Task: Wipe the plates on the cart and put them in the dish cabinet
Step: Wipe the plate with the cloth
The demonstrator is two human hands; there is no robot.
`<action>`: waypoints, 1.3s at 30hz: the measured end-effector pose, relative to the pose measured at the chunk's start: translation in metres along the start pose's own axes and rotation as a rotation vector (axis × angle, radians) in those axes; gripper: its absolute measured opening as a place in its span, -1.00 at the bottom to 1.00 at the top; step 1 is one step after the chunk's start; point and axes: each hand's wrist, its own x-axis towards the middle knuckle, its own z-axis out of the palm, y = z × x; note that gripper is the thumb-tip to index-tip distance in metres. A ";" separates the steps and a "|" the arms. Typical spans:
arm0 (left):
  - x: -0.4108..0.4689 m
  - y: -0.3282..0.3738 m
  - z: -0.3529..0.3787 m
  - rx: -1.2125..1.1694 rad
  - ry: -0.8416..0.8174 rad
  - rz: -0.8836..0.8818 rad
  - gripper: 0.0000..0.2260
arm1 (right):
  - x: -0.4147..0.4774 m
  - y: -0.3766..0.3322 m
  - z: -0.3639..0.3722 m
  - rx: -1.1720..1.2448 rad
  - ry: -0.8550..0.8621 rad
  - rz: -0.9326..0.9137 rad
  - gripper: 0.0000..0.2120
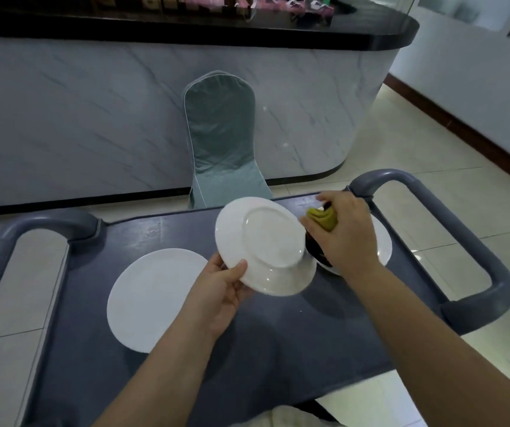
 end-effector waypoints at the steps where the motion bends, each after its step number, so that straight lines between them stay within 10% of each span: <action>1: 0.000 -0.006 0.001 -0.009 -0.021 -0.006 -0.71 | 0.004 -0.014 0.008 0.015 0.006 -0.019 -0.54; 7: -0.001 -0.006 -0.012 -0.108 -0.027 0.029 -0.64 | -0.037 -0.034 0.012 0.205 -0.358 -0.301 -0.35; 19: -0.012 -0.018 -0.028 -0.023 -0.218 0.017 -0.62 | -0.072 -0.024 0.030 0.184 -0.214 -0.473 -0.56; 25: -0.016 -0.029 -0.025 0.176 -0.240 0.046 -0.53 | -0.043 -0.001 0.027 0.219 -0.039 0.059 -0.55; 30: -0.009 -0.007 -0.031 0.079 -0.211 0.101 -0.56 | -0.077 -0.025 0.037 0.273 -0.173 -0.342 -0.57; 36: -0.012 -0.021 -0.019 0.265 -0.236 0.096 -0.54 | -0.053 -0.001 0.029 0.330 0.032 0.102 -0.60; 39: -0.009 -0.016 -0.016 0.183 -0.219 0.111 -0.57 | -0.047 -0.036 0.033 0.295 -0.061 -0.071 -0.58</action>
